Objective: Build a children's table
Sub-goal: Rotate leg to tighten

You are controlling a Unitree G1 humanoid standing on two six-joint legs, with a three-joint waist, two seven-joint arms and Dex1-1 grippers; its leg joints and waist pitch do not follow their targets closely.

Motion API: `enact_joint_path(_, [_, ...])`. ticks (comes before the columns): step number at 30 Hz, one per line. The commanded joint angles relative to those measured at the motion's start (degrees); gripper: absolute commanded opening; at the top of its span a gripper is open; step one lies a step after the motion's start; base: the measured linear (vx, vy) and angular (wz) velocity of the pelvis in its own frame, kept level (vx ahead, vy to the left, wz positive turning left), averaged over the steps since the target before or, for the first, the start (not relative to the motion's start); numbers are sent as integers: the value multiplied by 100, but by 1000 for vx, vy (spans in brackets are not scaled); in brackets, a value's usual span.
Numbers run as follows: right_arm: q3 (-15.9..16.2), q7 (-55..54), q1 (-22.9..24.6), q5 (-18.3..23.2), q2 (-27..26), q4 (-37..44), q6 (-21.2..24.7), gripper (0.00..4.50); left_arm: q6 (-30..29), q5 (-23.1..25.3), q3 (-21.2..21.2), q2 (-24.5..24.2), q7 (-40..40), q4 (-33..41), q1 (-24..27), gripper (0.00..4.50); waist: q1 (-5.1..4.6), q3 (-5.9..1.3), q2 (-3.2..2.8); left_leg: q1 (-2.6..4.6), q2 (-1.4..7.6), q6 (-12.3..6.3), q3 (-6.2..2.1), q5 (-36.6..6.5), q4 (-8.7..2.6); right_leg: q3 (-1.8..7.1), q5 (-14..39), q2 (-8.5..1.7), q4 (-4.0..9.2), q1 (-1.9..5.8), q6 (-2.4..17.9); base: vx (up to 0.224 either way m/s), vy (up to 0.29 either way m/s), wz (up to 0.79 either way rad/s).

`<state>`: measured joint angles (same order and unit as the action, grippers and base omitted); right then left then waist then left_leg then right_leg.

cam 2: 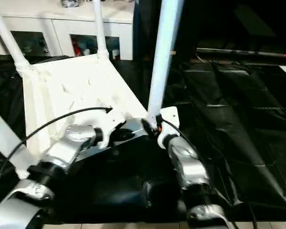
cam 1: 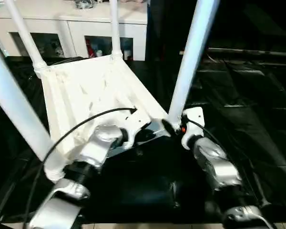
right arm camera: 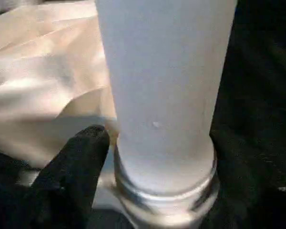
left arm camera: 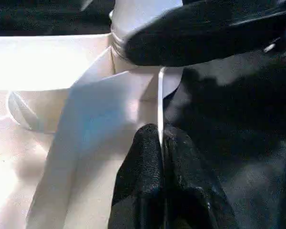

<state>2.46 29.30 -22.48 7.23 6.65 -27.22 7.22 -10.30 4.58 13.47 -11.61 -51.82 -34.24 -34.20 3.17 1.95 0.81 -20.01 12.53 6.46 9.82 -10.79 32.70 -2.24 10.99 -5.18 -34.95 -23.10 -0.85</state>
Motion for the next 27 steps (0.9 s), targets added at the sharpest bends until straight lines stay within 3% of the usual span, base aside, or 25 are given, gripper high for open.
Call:
enact_joint_path(1, [396,531,-31,186,-73,271,107,392,221,-287,43,85,-248,27,130,0,16,-269,60,-63,-20,-318,62,-1199,-369,146,1159,-157,455,293,1040,0,0,0])
enact_joint_path(3, [508,1247,137,367,367,665,315,392,234,-515,-21,-175,-794,245,267,0,25,-262,63,-52,-11,-304,54,-1233,-374,143,1306,-153,463,314,1033,0,0,0])
enact_joint_path(6, [675,2037,320,471,886,1031,506,392,181,-676,-36,-528,-1414,457,403,0,18,-274,40,-52,7,-377,65,-1140,-359,153,1025,-154,424,286,1133,0,0,0])
enact_joint_path(13, [858,2623,346,365,1319,1157,644,392,-19,-885,-46,-907,-1986,694,572,0,31,-268,46,-40,14,-333,73,-1085,-362,153,957,-161,405,277,1255,0,0,0])
enact_joint_path(14, [886,2624,327,369,1338,1139,636,392,-43,-914,-41,-930,-2017,729,592,0,26,-266,76,-46,9,-339,79,-1059,-359,151,924,-157,406,279,1261,0,0,0])
enact_joint_path(18, [920,2666,295,400,1316,1104,640,392,-106,-948,-39,-956,-2077,802,625,0,30,-268,67,-46,6,-332,80,-1003,-353,154,899,-161,396,280,1262,0,0,0])
enact_joint_path(27, [892,2700,301,432,1284,1089,613,303,-147,-954,-31,-944,-2104,849,635,0,32,-270,60,-41,2,-328,82,-948,-346,155,855,-160,392,288,1269,0,0,0])
